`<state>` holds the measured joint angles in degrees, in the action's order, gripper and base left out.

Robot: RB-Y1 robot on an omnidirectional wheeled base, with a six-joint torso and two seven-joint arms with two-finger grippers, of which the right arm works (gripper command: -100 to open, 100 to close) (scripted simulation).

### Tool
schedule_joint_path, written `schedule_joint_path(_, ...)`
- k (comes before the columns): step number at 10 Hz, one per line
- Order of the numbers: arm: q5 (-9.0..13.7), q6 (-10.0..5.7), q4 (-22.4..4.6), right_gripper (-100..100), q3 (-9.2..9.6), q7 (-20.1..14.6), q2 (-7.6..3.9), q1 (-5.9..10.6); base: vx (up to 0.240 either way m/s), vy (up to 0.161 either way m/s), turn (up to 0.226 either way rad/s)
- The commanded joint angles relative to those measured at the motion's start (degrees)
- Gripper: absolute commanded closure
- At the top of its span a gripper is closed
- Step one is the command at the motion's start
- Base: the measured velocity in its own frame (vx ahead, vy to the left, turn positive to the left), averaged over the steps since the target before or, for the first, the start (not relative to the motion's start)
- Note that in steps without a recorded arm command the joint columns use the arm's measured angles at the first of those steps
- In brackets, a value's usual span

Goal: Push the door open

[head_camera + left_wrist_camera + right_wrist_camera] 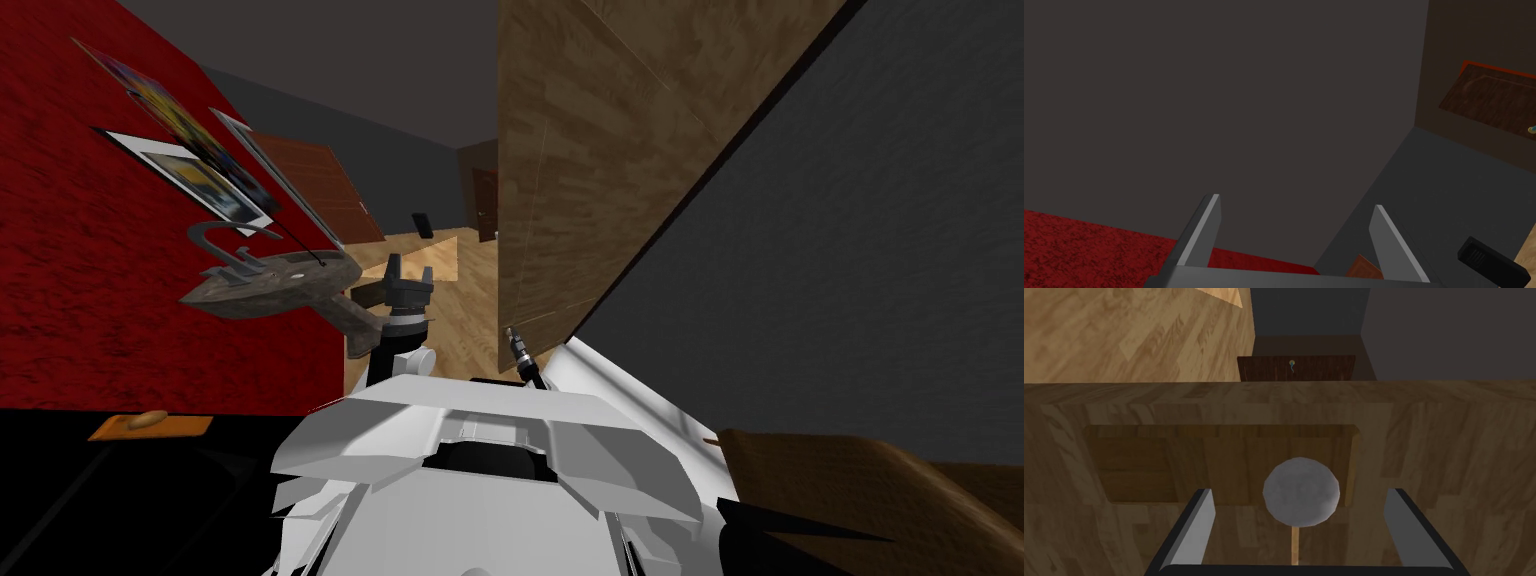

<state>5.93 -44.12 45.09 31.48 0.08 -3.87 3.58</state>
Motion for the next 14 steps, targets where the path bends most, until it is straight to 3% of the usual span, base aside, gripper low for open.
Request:
schedule_joint_path(1, 0.0, -0.22, -0.1, -100, -0.2, 0.1, 0.36, 0.02, 0.148, 0.129, 0.004)
schedule_joint_path(2, 0.0, -0.23, -0.3, -100, -0.15, 0.1, 0.19, -0.02, 0.06, 0.047, -0.018)
schedule_joint_path(3, 0.0, -0.23, -0.3, 100, -0.15, 0.1, 0.19, -0.02, -0.013, -0.006, 0.014)
schedule_joint_path(8, 0.0, -0.23, -0.3, 100, -0.15, 0.1, 0.19, -0.02, -0.01, -0.008, 0.003)
schedule_joint_path(13, 0.9, -0.11, -1.1, 100, -3.57, 1.0, -0.63, 0.41, 0.135, 0.11, -0.036)
schedule_joint_path(14, 0.9, -0.11, -1.1, 100, -3.57, 1.0, -0.63, 0.41, 0.142, 0.09, -0.016)
